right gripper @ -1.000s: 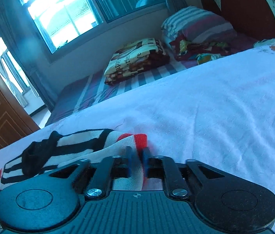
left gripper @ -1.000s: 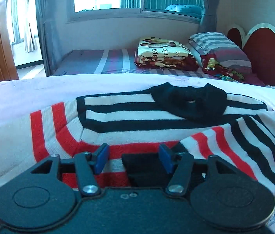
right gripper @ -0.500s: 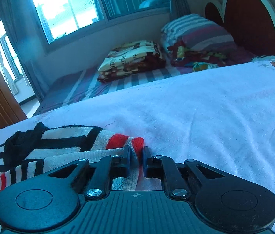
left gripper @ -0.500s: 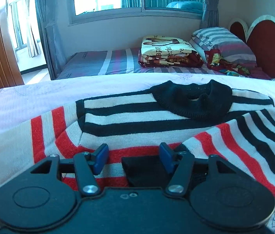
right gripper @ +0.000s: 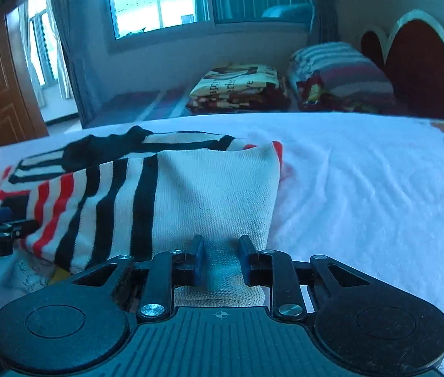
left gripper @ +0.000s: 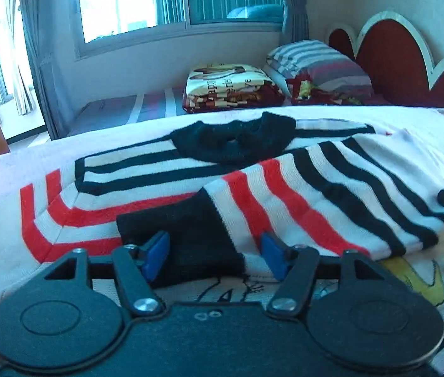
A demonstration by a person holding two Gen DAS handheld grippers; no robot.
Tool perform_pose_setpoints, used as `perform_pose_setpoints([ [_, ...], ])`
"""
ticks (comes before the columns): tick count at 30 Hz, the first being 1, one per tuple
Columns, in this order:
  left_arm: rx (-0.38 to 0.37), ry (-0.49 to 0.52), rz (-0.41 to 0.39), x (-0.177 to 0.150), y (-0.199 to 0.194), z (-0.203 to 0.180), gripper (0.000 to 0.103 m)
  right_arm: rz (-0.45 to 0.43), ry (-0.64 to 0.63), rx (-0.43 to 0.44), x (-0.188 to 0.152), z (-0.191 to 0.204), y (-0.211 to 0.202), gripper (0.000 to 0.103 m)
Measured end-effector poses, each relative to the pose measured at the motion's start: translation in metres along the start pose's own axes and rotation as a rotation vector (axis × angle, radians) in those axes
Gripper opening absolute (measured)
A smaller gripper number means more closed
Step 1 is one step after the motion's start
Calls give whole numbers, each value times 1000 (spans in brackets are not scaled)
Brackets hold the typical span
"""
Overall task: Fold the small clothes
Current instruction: 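Grasp the other black cuff with the left gripper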
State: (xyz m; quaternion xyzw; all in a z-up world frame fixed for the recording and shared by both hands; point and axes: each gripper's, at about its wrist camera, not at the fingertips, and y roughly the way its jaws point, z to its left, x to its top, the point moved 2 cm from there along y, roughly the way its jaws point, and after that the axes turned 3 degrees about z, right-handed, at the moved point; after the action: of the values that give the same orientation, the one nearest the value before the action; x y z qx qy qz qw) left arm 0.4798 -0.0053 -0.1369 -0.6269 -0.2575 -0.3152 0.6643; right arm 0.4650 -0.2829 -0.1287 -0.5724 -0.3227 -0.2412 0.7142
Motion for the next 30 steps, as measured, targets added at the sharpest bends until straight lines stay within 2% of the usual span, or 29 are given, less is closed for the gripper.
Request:
perform_pose_setpoints([
  [5, -85, -30, 3, -3, -16, 24, 67, -27, 120, -34, 4, 6, -26, 24],
  [9, -71, -134, -32, -22, -58, 77, 71, -2, 139, -49, -4, 26, -46, 24],
  [12, -46, -321, -104, -50, -105, 153, 69, 15, 179, -37, -9, 41, -58, 24],
  [13, -22, -393, -121, -63, -120, 182, 65, 15, 194, -31, -10, 48, -61, 24],
  [14, 14, -473, -133, -76, -135, 213, 55, 13, 210, -24, -10, 54, -63, 24],
  [15, 46, -558, -142, -90, -149, 244, 53, 11, 231, -13, -9, 59, -62, 24],
  [16, 77, -649, -149, -106, -161, 275, 48, 10, 257, -1, -9, 65, -62, 24],
  [18, 132, -823, -128, -136, -177, 330, 48, 17, 301, 20, -6, 78, -57, 24],
  [20, 155, -980, -117, -161, -186, 373, 48, 25, 328, 46, -1, 97, -52, 24],
  [22, 116, -1095, -131, -178, -188, 402, 48, 29, 335, 79, 5, 117, -49, 24],
  [24, 74, -1161, -158, -185, -185, 418, 45, 33, 332, 105, 11, 134, -47, 24],
  [26, 52, -1206, -184, -187, -179, 426, 43, 33, 318, 110, 17, 149, -46, 24],
  [28, 67, -1238, -201, -187, -172, 432, 35, 32, 315, 113, 23, 157, -46, 24],
  [30, 53, -1269, -229, -188, -167, 437, 34, 29, 308, 110, 28, 162, -46, 24],
])
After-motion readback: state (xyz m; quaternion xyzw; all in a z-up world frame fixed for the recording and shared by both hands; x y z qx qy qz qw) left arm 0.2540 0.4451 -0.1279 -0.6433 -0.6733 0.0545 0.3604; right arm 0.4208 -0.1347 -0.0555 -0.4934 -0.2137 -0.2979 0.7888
